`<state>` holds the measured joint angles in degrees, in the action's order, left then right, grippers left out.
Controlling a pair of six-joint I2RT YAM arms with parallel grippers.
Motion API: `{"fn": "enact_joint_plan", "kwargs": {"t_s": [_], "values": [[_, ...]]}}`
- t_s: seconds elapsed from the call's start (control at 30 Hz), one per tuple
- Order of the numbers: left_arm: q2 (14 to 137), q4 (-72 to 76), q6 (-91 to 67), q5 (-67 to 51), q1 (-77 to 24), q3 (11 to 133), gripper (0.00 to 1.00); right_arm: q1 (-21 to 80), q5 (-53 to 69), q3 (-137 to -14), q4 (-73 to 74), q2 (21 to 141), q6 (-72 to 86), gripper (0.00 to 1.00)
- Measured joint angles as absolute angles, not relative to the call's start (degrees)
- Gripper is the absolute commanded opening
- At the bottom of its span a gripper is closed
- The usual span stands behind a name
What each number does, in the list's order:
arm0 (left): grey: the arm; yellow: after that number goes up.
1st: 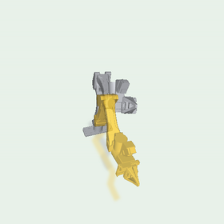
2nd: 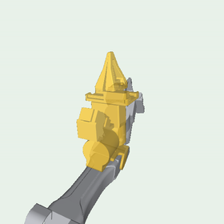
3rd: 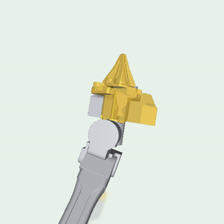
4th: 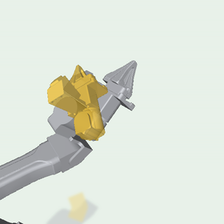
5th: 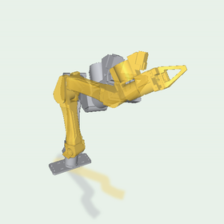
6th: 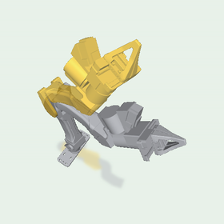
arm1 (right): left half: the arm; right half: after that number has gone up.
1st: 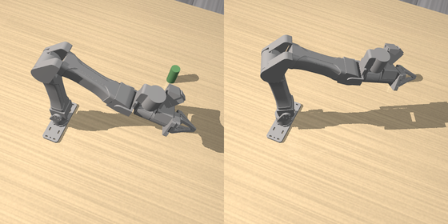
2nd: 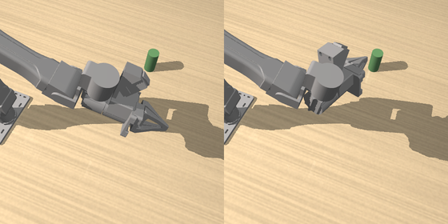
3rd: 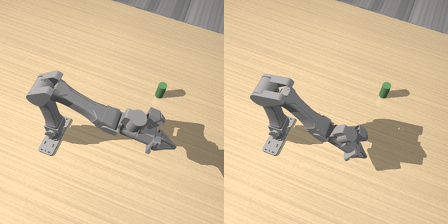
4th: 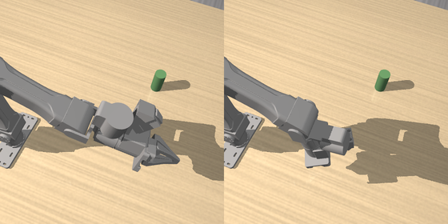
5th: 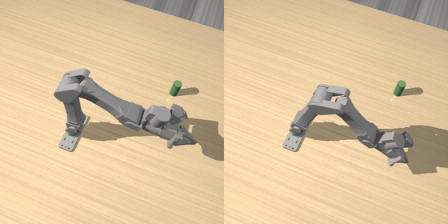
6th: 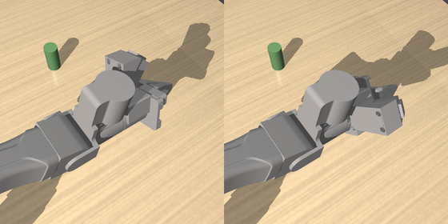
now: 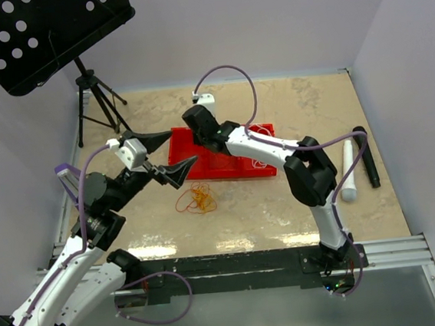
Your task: Untangle the cables
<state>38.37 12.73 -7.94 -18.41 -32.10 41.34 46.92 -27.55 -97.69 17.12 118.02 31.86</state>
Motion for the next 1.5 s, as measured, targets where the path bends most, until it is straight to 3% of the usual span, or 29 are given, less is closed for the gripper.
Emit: {"fn": "enact_joint_plan", "kwargs": {"t_s": [0.23, 0.77, 1.3, 1.5], "values": [[38.3, 12.7, -8.0, -18.0, -32.1, 41.3, 1.0, 46.8, -28.9, -97.7, 18.7, 119.1, 31.9, 0.0], [38.1, 12.8, -8.0, -17.7, -32.1, 41.3, 1.0, 43.3, -31.9, -89.9, 17.6, 113.0, 34.6, 0.0], [37.9, 12.8, -7.9, -17.8, -32.0, 41.3, 1.0, 42.2, -24.4, -88.1, 13.7, 122.9, 36.6, 0.0], [37.9, 12.8, -7.9, -17.8, -32.0, 41.3, 1.0, 42.0, -24.3, -87.7, 13.7, 122.8, 37.4, 0.3]]}}
